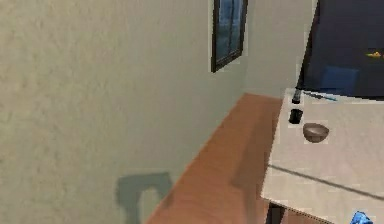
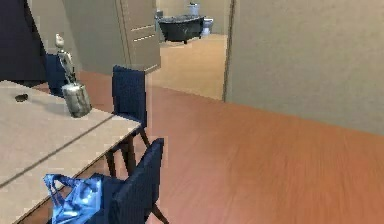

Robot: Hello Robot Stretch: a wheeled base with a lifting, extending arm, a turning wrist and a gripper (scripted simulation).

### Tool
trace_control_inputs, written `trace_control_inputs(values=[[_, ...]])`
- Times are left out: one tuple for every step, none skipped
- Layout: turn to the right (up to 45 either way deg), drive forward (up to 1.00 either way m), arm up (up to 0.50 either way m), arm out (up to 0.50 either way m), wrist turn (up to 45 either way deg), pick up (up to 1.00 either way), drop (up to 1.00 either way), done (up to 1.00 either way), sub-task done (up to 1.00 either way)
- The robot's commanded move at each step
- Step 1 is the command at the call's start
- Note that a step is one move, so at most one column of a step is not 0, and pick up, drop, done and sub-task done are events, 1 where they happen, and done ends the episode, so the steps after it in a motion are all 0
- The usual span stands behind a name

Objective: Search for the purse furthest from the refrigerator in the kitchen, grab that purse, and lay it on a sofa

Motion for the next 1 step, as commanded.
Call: trace_control_inputs(values=[[-3.0,0.00,0.00,0.00,0.0,0.00,0.00,0.00,0.00]])
